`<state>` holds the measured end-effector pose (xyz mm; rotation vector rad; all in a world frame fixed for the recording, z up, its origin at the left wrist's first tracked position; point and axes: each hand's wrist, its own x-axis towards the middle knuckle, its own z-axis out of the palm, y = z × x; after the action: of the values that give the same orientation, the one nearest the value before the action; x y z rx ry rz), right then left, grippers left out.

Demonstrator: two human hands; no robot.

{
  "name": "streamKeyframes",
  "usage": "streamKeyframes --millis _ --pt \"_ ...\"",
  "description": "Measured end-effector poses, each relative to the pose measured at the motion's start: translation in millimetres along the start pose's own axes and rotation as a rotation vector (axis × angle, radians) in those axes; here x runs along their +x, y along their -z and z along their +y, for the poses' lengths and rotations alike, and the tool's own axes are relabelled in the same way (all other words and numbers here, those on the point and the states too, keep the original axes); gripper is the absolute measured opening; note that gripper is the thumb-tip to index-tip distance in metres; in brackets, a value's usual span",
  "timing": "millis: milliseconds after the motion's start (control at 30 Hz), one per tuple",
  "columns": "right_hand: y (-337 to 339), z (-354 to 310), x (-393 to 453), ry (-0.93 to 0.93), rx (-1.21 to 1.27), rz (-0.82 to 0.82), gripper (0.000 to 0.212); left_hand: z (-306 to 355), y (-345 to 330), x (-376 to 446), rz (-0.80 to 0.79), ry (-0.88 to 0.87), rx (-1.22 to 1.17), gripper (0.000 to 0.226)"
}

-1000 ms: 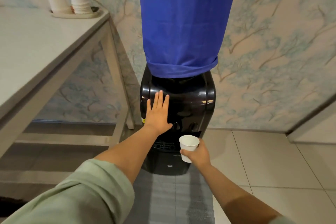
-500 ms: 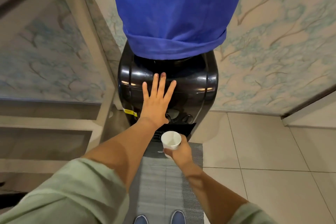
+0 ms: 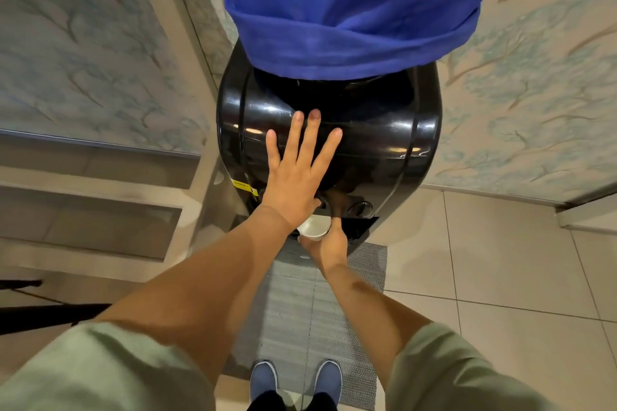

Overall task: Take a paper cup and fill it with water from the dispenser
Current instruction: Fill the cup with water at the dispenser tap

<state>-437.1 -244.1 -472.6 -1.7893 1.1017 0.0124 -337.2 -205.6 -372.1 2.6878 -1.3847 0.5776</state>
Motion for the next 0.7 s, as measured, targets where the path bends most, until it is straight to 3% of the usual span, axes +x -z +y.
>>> streamKeyframes --millis 67,167,233,333,500,567,633,700 --pt "0.4 -1.2 4.7 0.071 -0.05 -0.008 0.046 0.9 -3.0 1.0 0.021 0.0 -0.001 0.139" --pt "-3.9 -6.8 3.3 0.045 0.133 0.015 0.012 1.0 -4.0 -0.7 0.053 -0.004 0.009 0.136" --pt "0.8 -7.9 5.6 0.117 0.139 0.008 0.026 0.5 -3.8 -0.1 0.063 -0.006 0.011 0.135" --pt "-1.5 -9.2 7.0 0.014 0.219 0.014 0.048 0.6 -4.4 0.0 0.065 -0.009 0.011 0.133" --pt "-2.1 -7.4 9.4 -0.052 0.426 -0.023 0.037 1.5 -5.7 -0.5 0.078 -0.009 0.014 0.13" --pt "-1.4 -6.3 9.2 -0.031 0.396 -0.017 0.043 1.7 -6.6 -0.8 0.089 -0.01 0.01 0.129" --pt "0.5 -4.8 6.9 0.027 0.198 -0.024 0.056 1.9 -7.0 -1.0 0.1 -0.01 0.027 0.127" --pt "3.2 -1.8 7.2 0.079 0.046 -0.027 0.057 2.0 -6.4 -0.6 0.104 -0.008 0.03 0.125"
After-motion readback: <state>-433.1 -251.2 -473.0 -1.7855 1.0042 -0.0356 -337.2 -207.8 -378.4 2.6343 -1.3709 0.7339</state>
